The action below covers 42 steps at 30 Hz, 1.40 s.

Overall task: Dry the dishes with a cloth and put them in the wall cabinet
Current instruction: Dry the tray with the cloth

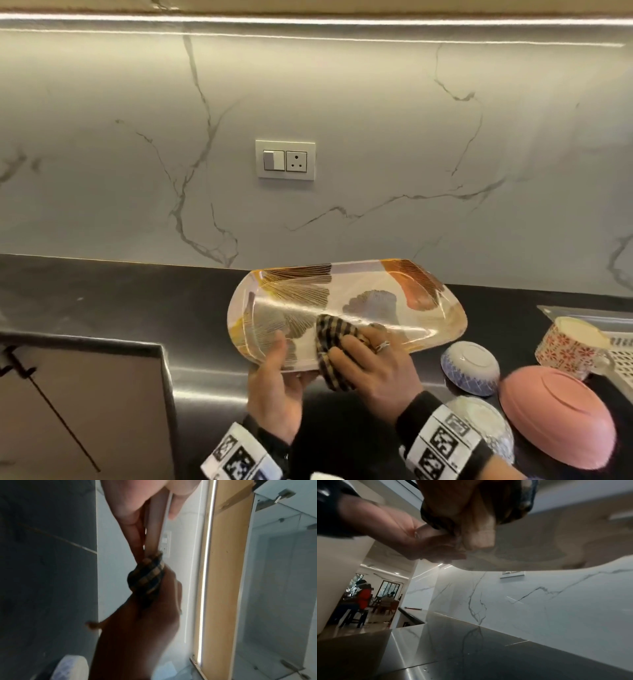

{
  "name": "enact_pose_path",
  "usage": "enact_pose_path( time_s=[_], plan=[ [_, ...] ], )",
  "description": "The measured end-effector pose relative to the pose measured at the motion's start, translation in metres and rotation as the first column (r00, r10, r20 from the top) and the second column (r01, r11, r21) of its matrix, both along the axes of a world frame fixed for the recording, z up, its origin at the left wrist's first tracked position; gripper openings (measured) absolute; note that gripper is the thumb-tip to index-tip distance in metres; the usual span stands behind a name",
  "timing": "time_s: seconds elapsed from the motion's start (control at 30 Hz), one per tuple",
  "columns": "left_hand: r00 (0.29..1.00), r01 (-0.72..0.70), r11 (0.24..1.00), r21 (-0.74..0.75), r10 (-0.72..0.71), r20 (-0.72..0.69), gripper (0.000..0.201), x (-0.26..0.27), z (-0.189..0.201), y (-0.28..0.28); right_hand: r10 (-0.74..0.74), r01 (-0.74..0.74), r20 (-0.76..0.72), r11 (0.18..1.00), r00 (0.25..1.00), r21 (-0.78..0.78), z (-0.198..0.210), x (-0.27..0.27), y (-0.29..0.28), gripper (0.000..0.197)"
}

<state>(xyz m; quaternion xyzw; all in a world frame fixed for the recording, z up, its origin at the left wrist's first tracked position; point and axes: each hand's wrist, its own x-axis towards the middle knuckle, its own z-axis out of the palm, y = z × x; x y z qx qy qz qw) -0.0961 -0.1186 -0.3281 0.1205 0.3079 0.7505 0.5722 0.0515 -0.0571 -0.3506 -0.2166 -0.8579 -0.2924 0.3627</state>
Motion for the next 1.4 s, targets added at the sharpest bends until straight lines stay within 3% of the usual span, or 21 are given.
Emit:
enact_pose_path(
  time_s=[0.07,0.17,0.27,0.37,0.5,0.57,0.63,0.73,0.77,0.8,0.83,0.9,0.93,1.0,1.1,1.23,1.4],
  plan=[
    [0.996,-0.089,0.994,-0.061,0.088,-0.026,0.032,-0.006,-0.003,0.006,-0.008,0.008,0.042,1.000,0.999,0.000,-0.004,-0.003,-0.003,0.022],
    [0.993,-0.113,0.989,-0.093,0.109,-0.045,0.022,-0.014,-0.006,0.009,0.015,-0.016,0.118,1.000,0.993,0.008,-0.002,0.007,-0.002,0.029],
    [0.992,-0.111,0.992,-0.058,0.108,-0.058,0.026,-0.028,-0.010,0.009,-0.026,0.026,0.127,1.000,0.992,0.000,-0.004,0.034,0.005,0.032],
    [0.990,-0.121,0.993,0.006,0.121,-0.079,0.029,-0.052,-0.015,0.009,-0.078,0.079,0.129,0.997,0.989,-0.003,-0.012,0.077,0.022,0.020],
    [0.984,-0.115,0.992,0.046,0.120,-0.131,0.029,-0.067,-0.019,0.006,-0.132,0.168,0.347,0.983,0.929,-0.075,-0.016,0.128,0.042,0.023],
    [0.981,-0.101,0.994,0.044,0.106,-0.161,0.034,-0.070,-0.021,0.004,-0.210,0.265,0.245,0.938,0.947,-0.224,-0.008,0.143,0.045,0.034],
    [0.980,-0.075,0.997,0.031,0.080,-0.181,0.036,-0.069,-0.020,0.003,-0.331,0.271,-0.025,0.810,0.943,-0.521,0.003,0.142,0.042,0.062],
    [0.983,-0.038,0.999,0.004,0.038,-0.177,0.035,-0.058,-0.015,0.003,-0.415,-0.065,-0.348,0.561,0.840,-0.825,0.023,0.111,0.030,0.065],
    [0.983,-0.019,1.000,0.005,0.020,-0.181,0.036,-0.054,-0.015,0.004,-0.378,-0.170,-0.405,0.522,0.832,-0.836,0.028,0.090,0.024,0.061],
    [0.983,0.006,1.000,0.010,-0.004,-0.185,0.038,-0.050,-0.014,0.005,-0.287,-0.191,-0.399,0.550,0.871,-0.813,0.031,0.071,0.016,0.051],
    [0.982,0.028,1.000,0.014,-0.025,-0.187,0.041,-0.046,-0.014,0.006,-0.167,-0.187,-0.336,0.572,0.927,-0.799,0.031,0.053,0.009,0.049],
    [0.982,0.050,0.998,0.033,-0.043,-0.184,0.054,-0.041,-0.015,0.009,0.074,-0.099,-0.070,0.548,0.995,-0.830,0.018,0.022,-0.007,0.056],
    [0.983,0.058,0.997,0.046,-0.049,-0.179,0.060,-0.039,-0.015,0.010,0.156,-0.054,0.043,0.569,0.987,-0.820,0.009,0.010,-0.011,0.057],
    [0.984,0.095,0.993,0.064,-0.083,-0.160,0.065,-0.038,-0.017,0.008,0.261,-0.053,0.133,0.600,0.956,-0.798,0.002,-0.005,-0.014,0.058],
    [0.967,0.211,0.977,0.036,-0.203,-0.153,0.068,-0.032,-0.020,0.003,0.391,-0.055,0.200,0.551,0.898,-0.833,0.017,-0.021,-0.007,0.051],
    [0.963,0.253,0.965,0.064,-0.245,-0.112,0.072,-0.027,-0.022,0.004,0.425,-0.074,0.255,0.620,0.869,-0.781,0.036,-0.038,0.008,0.060],
    [0.945,0.296,0.947,0.123,-0.272,-0.180,0.070,-0.028,-0.018,0.011,0.382,-0.035,0.312,0.678,0.870,-0.734,0.050,-0.046,0.024,0.070]
  ],
)
